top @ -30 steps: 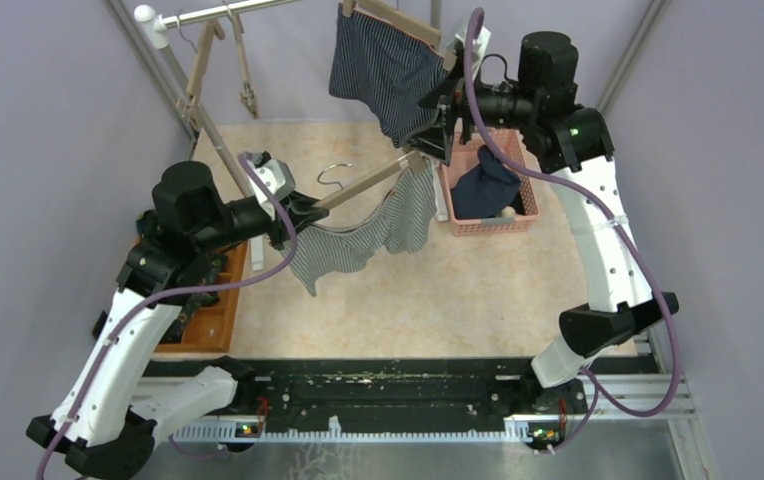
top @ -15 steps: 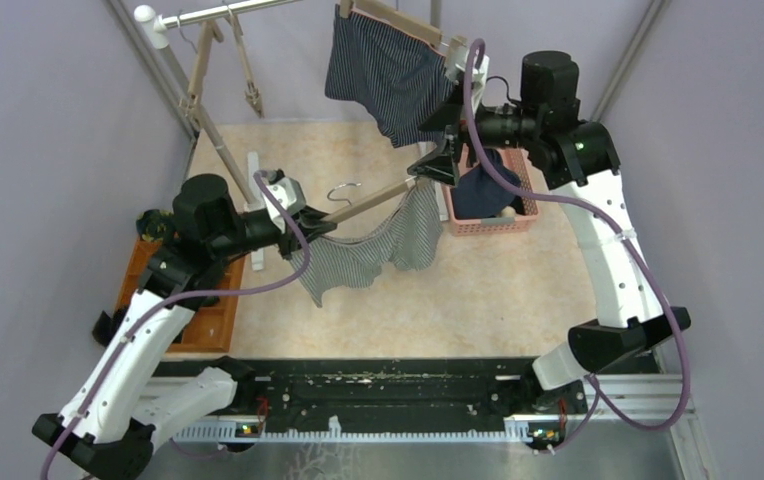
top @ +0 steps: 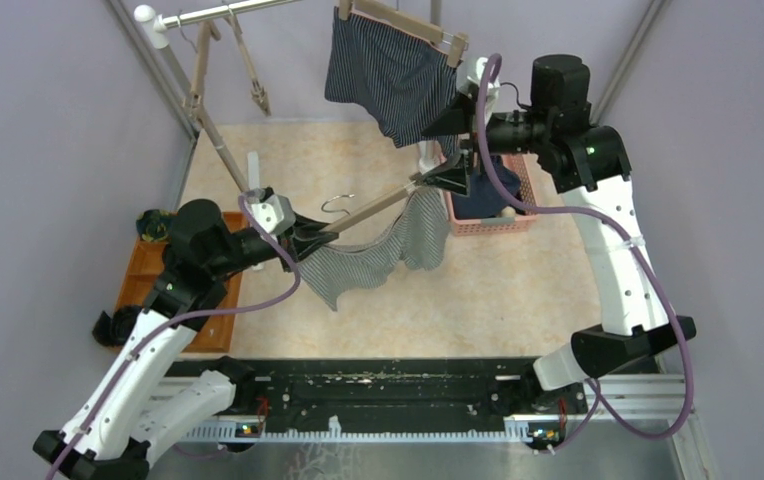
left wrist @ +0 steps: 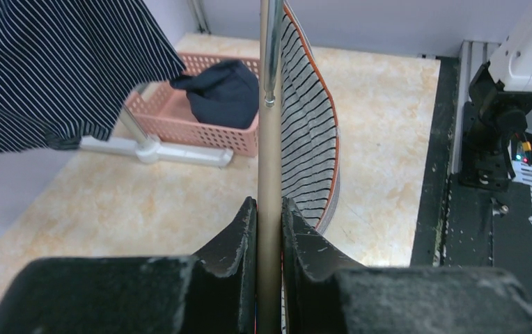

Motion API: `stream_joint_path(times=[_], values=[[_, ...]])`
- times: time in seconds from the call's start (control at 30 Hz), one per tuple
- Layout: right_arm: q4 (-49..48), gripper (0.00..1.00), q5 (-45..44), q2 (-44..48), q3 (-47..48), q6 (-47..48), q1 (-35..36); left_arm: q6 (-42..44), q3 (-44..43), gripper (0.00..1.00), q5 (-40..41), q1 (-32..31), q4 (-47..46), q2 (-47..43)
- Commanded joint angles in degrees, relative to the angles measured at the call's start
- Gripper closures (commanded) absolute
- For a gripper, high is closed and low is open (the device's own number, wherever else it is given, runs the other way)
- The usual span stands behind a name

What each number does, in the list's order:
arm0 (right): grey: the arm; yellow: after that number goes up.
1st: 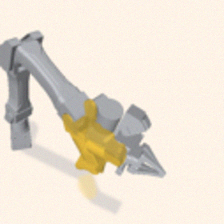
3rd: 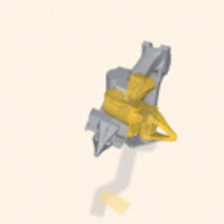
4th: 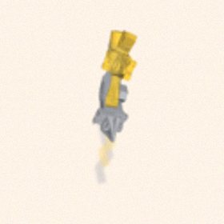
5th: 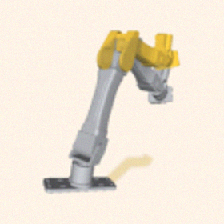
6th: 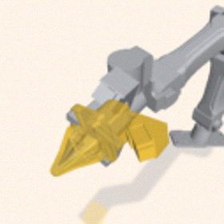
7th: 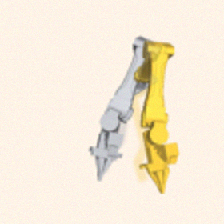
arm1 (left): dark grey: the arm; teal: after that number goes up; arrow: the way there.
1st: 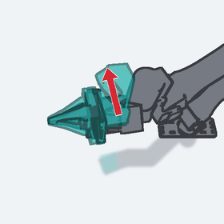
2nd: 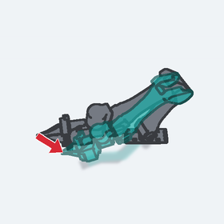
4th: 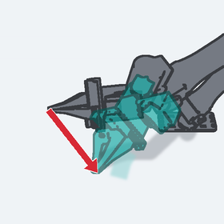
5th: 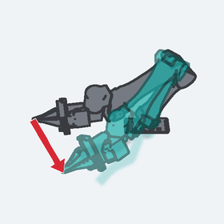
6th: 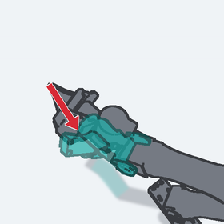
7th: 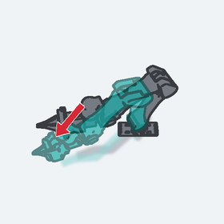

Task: Remove the underwear clipped to the hanger
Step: Remove the underwear from the hanger.

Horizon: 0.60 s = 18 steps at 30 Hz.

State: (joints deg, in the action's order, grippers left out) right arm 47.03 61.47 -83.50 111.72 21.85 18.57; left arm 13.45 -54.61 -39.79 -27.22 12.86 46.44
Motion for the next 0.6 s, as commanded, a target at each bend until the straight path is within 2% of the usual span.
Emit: stream_joint_path(times=[0.0, 0.17, 0.57], values=[[6.8, 0.04, 3.2, -0.3, -1.1, 10.1, -0.2, -2.6, 0.9, 0.99, -1.4, 0.5, -10.7, -1.9], [10.3, 0.04, 3.4, -0.5, -0.8, 13.9, -0.3, -3.4, 0.5, 0.99, -1.9, 0.5, -11.5, -0.3], [7.0, 0.10, 3.8, -0.2, -2.7, 12.5, -0.2, -4.9, -0.2, 1.00, -2.4, 0.5, -9.6, 0.5]])
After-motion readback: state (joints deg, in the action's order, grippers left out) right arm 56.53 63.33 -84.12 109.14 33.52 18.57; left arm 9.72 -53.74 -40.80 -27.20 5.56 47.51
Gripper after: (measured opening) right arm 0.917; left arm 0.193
